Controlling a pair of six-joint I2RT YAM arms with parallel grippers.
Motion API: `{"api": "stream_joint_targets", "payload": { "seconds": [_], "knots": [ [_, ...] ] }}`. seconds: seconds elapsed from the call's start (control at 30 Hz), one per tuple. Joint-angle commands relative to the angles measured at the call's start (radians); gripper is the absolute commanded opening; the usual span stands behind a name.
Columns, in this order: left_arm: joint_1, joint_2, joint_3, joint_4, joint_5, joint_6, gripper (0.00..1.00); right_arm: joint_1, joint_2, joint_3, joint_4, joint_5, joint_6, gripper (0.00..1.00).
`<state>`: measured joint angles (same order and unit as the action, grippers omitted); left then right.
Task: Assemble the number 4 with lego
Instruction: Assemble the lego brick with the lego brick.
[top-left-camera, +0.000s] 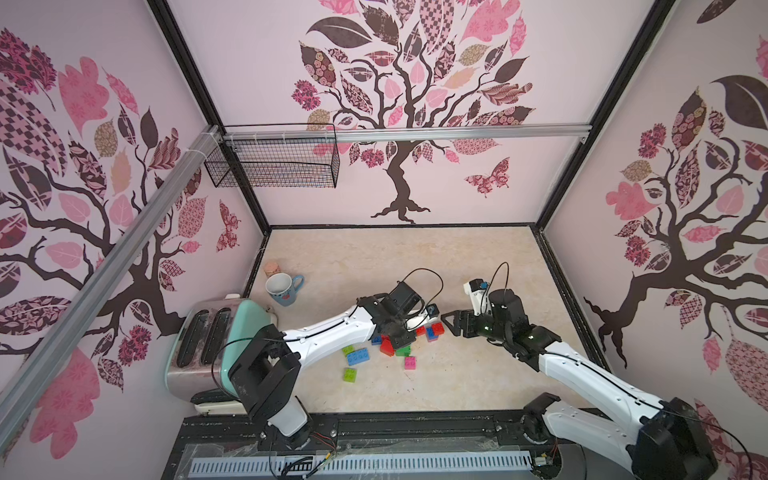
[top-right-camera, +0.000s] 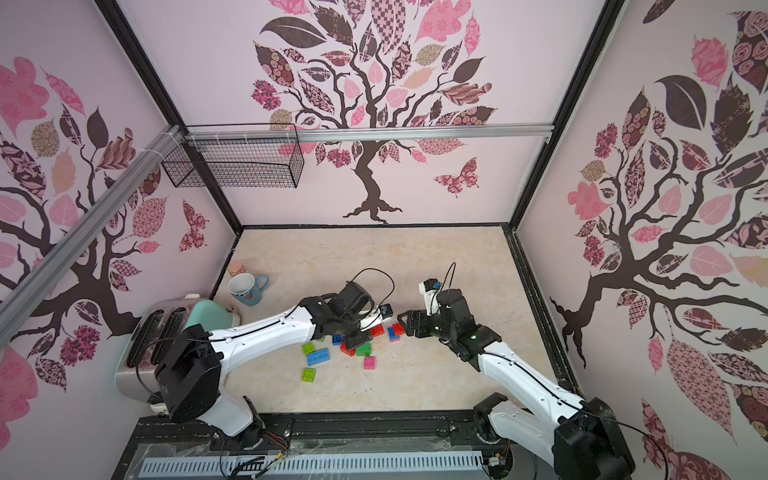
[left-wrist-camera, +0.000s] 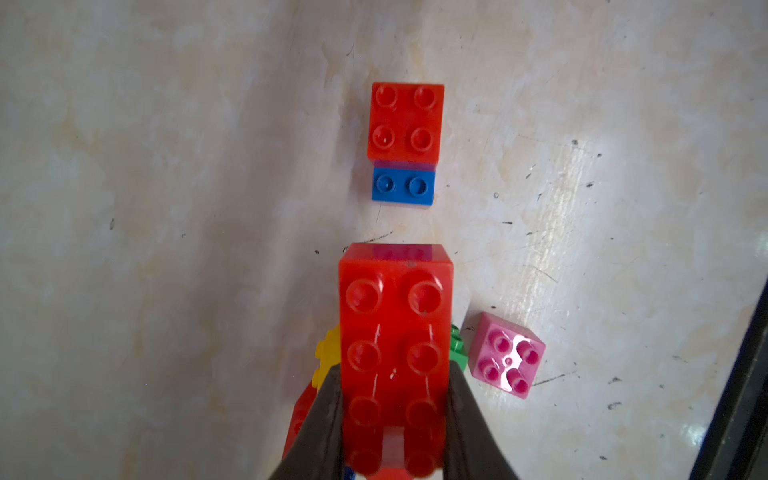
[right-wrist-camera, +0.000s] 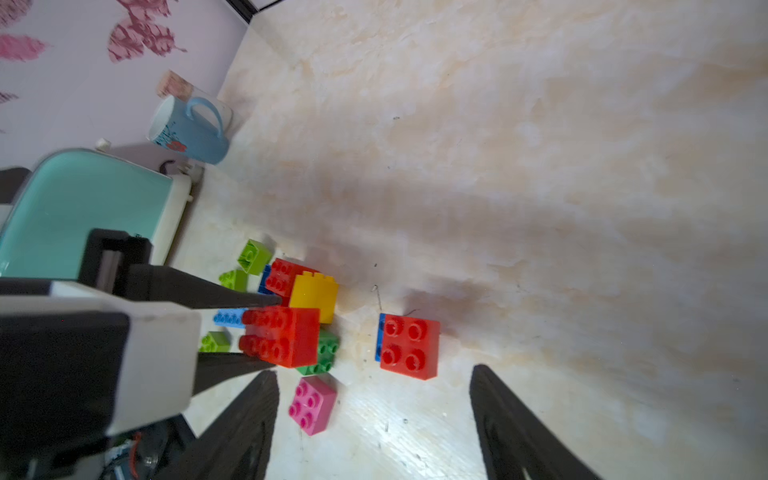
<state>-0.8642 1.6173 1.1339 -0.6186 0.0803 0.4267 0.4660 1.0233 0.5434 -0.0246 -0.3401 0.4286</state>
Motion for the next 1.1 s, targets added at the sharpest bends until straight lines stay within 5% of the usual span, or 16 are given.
{"api": "stream_joint_targets", "payload": {
  "seconds": [0.0, 0.13, 0.53, 1.07],
  "knots": [
    [0.004, 0.059, 0.086, -0.067, 0.093, 0.071, 0.0, -0.029, 0.018, -0.034, 0.107, -0.153, 0.067, 0.66],
    [0.009, 0.147, 0.181, -0.149, 0.109, 0.074, 0.0, -0.065, 0.046, -0.052, 0.144, -0.222, 0.1, 0.5],
    [0.037, 0.181, 0.181, -0.119, 0.102, 0.063, 0.0, -0.072, 0.2, -0.05, 0.221, -0.316, 0.14, 0.0],
    [0.039, 0.242, 0.216, -0.087, 0.131, 0.06, 0.0, -0.072, 0.345, -0.04, 0.346, -0.415, 0.221, 0.0]
  ]
}}
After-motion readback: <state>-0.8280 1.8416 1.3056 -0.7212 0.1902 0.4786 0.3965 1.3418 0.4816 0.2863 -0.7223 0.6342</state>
